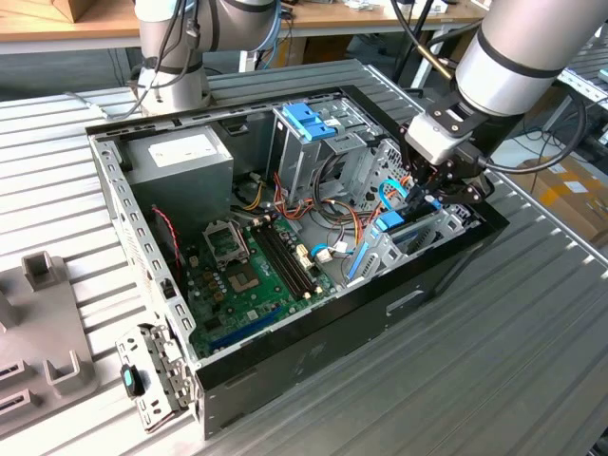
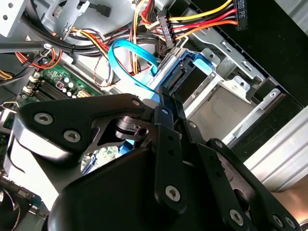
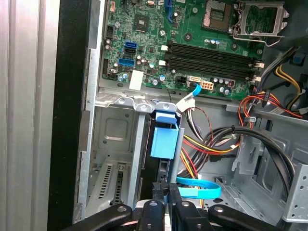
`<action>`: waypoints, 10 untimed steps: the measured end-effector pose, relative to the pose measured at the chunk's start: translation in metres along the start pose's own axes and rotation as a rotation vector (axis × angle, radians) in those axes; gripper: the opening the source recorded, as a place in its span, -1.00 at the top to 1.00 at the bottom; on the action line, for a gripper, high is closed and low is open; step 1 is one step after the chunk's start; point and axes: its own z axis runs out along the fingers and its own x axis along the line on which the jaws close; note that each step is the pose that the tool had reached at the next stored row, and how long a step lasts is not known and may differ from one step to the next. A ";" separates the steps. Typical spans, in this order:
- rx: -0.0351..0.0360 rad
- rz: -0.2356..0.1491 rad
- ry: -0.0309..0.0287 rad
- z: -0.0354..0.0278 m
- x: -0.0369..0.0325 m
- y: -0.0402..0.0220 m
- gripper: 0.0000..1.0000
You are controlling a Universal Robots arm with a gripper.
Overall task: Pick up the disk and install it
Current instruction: 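Insert the first disk wire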
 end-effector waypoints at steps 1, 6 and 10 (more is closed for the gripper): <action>0.0000 0.000 0.0000 0.0000 0.0000 0.0000 0.68; 0.0001 0.000 -0.0004 0.0005 -0.0003 0.0002 0.68; 0.0000 0.000 0.0000 0.0005 -0.0014 0.0001 0.68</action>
